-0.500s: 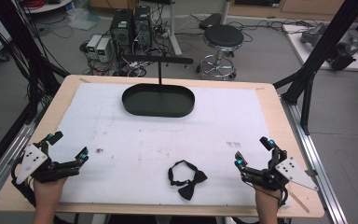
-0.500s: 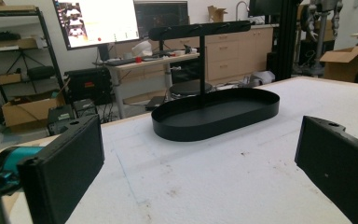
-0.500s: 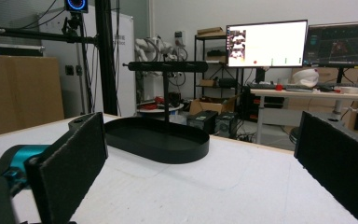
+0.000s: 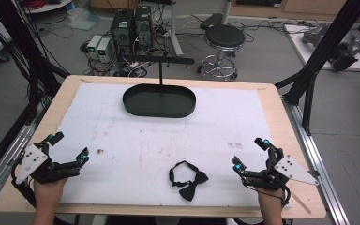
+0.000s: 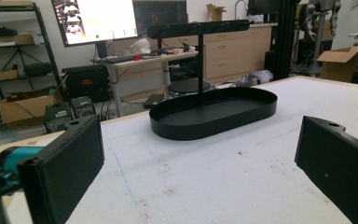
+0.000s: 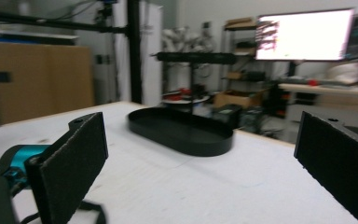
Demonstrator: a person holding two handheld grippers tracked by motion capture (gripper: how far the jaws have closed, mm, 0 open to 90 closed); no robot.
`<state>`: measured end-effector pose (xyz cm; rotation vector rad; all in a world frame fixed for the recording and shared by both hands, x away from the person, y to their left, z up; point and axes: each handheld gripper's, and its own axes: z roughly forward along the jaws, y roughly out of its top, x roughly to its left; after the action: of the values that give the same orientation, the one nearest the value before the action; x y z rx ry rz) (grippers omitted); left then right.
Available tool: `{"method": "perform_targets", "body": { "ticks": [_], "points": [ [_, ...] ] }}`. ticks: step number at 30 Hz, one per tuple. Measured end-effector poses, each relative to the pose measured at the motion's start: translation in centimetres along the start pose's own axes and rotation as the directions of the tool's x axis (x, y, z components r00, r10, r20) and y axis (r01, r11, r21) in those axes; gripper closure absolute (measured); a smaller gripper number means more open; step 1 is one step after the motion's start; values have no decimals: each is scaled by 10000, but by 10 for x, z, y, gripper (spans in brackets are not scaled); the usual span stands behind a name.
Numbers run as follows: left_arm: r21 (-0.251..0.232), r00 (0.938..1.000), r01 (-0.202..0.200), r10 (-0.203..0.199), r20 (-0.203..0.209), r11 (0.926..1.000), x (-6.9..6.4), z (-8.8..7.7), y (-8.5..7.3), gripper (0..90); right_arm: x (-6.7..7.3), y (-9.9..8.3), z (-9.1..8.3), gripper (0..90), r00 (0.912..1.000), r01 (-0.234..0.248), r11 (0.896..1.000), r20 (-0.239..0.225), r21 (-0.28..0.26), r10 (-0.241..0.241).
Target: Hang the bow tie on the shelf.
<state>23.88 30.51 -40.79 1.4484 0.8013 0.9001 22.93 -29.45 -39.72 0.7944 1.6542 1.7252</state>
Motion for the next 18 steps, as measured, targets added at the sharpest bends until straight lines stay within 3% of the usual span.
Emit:
{"method": "perform_targets", "body": {
  "ticks": [4,7,8,10,14,16,17,18],
  "points": [
    [108,10000,77,-77,0,9999,1,0,0,17,0,-1,1,17,9904,-148,9989,-1368,438,207],
    [86,10000,86,-86,-25,9999,1,0,0,17,4,-1,5,18,9693,70,9967,-2453,813,132],
    [90,9999,97,-97,-26,9999,1,0,-1,17,9,0,8,17,9544,358,9940,-2985,1036,-32],
    [132,10000,82,-82,-30,9999,1,0,-1,17,11,0,10,17,9509,409,9933,-3093,1081,-54],
    [159,9999,116,-115,-44,9998,1,0,-2,17,25,0,22,18,9201,695,9850,-3916,1579,-21],
    [167,9999,124,-123,-39,9998,2,-1,-2,17,37,-4,33,51,9020,1024,9733,-4316,2054,-39],
    [180,9999,118,-117,-44,9998,2,-1,-2,17,37,-4,33,51,9020,1024,9733,-4316,2054,-39],
    [176,9999,141,-140,-51,9997,2,-1,-2,17,39,-5,36,54,8956,1145,9693,-4447,2176,-60]
  ]
}}
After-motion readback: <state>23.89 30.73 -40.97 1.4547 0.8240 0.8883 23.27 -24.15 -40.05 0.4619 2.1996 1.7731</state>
